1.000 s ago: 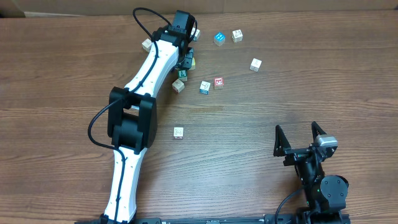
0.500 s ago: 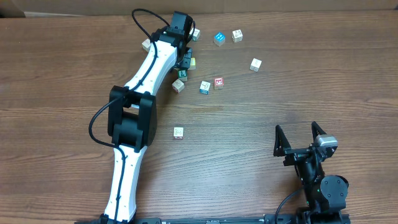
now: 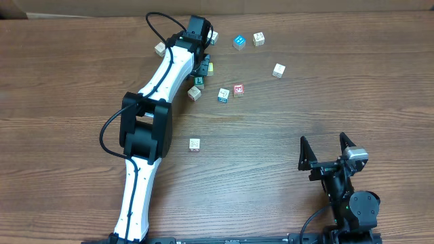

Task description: Form a horizontal line

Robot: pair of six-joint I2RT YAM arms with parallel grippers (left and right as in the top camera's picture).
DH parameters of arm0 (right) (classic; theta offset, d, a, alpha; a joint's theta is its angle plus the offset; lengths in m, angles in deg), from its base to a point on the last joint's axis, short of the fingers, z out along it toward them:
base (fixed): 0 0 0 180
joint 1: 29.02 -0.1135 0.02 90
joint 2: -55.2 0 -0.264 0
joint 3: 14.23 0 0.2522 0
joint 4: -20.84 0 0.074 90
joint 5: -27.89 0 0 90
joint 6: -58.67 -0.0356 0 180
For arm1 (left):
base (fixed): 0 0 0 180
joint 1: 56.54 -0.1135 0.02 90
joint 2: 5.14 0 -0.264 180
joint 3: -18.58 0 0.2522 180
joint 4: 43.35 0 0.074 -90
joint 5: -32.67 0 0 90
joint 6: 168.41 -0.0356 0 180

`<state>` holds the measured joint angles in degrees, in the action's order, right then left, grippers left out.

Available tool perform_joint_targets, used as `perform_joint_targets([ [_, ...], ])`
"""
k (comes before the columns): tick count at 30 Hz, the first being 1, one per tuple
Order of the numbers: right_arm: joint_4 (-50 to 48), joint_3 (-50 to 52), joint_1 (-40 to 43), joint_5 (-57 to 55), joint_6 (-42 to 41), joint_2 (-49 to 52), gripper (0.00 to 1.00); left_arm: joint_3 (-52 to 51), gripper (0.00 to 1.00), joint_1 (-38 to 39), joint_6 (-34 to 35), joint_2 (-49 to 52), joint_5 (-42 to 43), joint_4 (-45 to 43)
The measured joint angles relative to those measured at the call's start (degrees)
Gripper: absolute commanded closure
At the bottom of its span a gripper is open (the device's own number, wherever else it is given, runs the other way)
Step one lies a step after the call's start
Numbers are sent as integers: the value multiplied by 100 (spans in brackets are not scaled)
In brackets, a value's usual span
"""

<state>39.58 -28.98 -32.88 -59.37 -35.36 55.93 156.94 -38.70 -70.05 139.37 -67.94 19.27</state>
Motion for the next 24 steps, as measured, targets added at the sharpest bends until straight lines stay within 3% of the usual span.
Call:
perform_joint_targets([
  [10, 0, 0, 2, 0, 2, 0, 0, 483, 80, 0, 2, -72, -85, 509],
  [12, -2, 0, 2, 0, 0, 0, 0, 516, 85, 0, 7, -254, -101, 719],
  [15, 0, 0, 2, 2, 2, 0, 0, 531, 90, 0, 68, -734, -116, 1318],
  [24, 4, 0, 2, 0, -2, 0, 0, 715, 92, 0, 671, -2297, -70, 3230],
])
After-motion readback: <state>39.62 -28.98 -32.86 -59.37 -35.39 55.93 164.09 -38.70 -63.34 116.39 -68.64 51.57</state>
